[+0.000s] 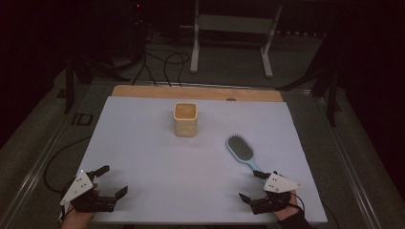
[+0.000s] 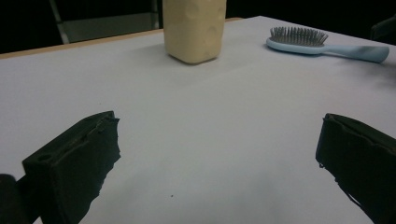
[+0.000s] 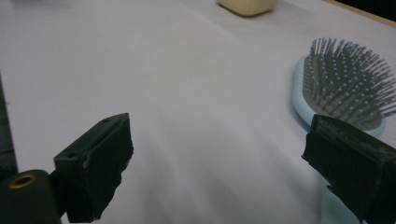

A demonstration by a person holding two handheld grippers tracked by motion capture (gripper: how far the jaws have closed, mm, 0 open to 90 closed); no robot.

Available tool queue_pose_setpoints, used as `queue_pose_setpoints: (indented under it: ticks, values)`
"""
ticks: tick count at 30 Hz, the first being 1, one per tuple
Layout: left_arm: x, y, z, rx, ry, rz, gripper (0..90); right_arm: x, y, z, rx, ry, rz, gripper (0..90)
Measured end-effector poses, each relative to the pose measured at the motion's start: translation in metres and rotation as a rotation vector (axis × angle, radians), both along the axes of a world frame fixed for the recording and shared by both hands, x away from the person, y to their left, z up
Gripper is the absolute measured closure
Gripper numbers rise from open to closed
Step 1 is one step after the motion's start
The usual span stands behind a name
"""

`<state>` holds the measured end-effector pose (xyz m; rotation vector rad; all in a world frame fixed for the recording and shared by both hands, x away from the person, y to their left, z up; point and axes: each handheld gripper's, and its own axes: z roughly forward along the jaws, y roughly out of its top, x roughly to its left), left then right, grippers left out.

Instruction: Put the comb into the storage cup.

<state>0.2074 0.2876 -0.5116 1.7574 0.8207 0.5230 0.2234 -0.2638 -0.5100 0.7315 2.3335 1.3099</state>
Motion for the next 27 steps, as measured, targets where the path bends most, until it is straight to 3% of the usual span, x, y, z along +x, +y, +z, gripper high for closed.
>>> queue_pose_setpoints:
  ticks: [6,14,16,27]
  values:
    - [0.001,-0.001,0.000,-0.005,0.000,-0.004,0.0,-0.001,-0.001,0.000,-0.004,-0.002,0.004,7.6]
    - [0.002,0.001,0.000,-0.024,0.009,-0.004,0.0,0.000,0.006,-0.004,-0.050,0.019,0.026,7.6]
    - [0.001,0.000,0.001,-0.021,0.005,-0.004,0.0,0.000,0.007,-0.002,-0.031,0.018,0.042,7.6]
    - [0.000,0.000,0.000,-0.013,0.005,-0.005,0.0,-0.006,0.010,0.009,-0.034,-0.004,0.058,7.6]
